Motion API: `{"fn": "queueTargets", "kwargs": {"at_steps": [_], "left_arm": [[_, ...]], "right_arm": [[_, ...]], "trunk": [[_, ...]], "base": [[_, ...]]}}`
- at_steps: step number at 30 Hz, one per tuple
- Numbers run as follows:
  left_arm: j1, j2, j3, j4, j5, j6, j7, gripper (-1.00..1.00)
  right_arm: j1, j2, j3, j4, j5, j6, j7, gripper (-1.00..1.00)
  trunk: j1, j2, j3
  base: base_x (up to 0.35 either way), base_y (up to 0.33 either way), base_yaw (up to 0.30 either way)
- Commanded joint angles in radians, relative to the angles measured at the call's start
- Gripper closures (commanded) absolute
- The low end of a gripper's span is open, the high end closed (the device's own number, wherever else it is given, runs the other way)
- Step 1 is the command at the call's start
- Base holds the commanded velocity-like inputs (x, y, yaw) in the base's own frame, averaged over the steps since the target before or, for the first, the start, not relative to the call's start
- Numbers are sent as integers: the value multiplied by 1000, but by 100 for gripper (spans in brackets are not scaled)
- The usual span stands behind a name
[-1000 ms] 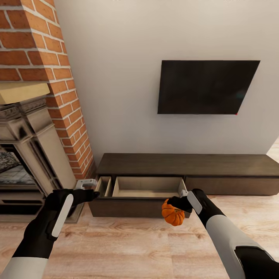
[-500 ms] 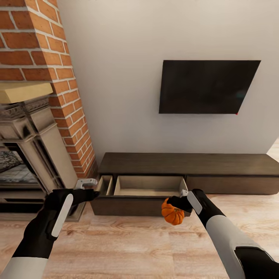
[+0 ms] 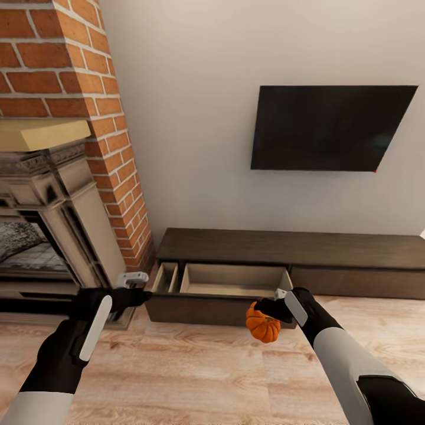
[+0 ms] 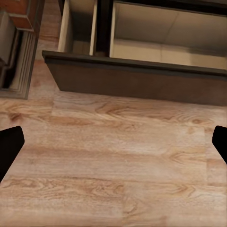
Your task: Place each of the two pumpkins and all three candles from the living room inside a cabinet in the living room (use any cabinet), then make sure every cabinet is closed, and position the cauldron so it is next to a table in the living room.
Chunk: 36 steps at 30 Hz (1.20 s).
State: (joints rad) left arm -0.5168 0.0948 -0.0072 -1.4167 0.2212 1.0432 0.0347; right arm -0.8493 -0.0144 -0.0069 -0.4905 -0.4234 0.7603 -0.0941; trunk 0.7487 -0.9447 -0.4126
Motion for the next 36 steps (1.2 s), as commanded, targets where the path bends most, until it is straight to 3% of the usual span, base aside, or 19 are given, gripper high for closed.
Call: {"fn": "queueTargets", "kwargs": {"at_steps": [1, 36], "left_arm": [[-1, 0, -1, -1, 6, 4, 4, -100], [-1, 0, 0, -1, 10, 4, 4, -100]], "right_arm": [[0, 0, 0, -2, -14, 4, -8, 100], [-1, 4, 5, -1, -12, 4, -10, 100]], "trunk": [[0, -1, -3], [0, -1, -57]], "base": [[0, 0, 81], [-17, 26, 131]]}}
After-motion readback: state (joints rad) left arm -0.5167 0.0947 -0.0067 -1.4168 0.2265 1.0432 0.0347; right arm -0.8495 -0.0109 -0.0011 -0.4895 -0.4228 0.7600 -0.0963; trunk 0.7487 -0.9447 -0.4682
